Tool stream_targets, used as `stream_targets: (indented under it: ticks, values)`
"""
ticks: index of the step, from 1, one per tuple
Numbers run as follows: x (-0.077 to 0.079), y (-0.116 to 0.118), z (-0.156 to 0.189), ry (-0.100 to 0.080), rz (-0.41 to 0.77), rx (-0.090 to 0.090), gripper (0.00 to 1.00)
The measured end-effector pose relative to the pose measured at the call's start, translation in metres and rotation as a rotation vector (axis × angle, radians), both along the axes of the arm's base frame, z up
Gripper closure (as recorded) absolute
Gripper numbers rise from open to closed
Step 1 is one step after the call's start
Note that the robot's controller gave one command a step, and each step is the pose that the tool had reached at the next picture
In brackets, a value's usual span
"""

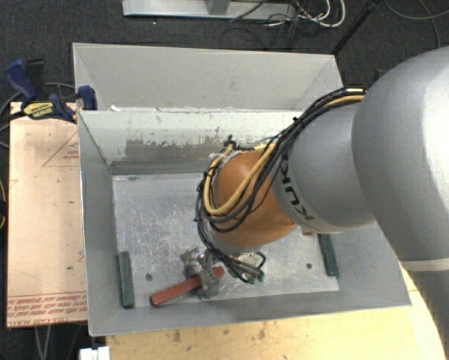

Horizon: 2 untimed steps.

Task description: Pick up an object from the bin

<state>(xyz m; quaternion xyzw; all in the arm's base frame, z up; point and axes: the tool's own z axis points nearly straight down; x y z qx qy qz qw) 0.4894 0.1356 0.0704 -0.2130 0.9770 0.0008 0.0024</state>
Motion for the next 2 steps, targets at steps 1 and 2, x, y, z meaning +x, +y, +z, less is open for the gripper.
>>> stream_targets:
  ticks: [1,2]
  values:
    - [0.002,-0.05,0.125,-0.004,-0.049,-0.002,1.0]
    - [0.062,0.014,0.18,-0.007,0.398,0.0,1.0]
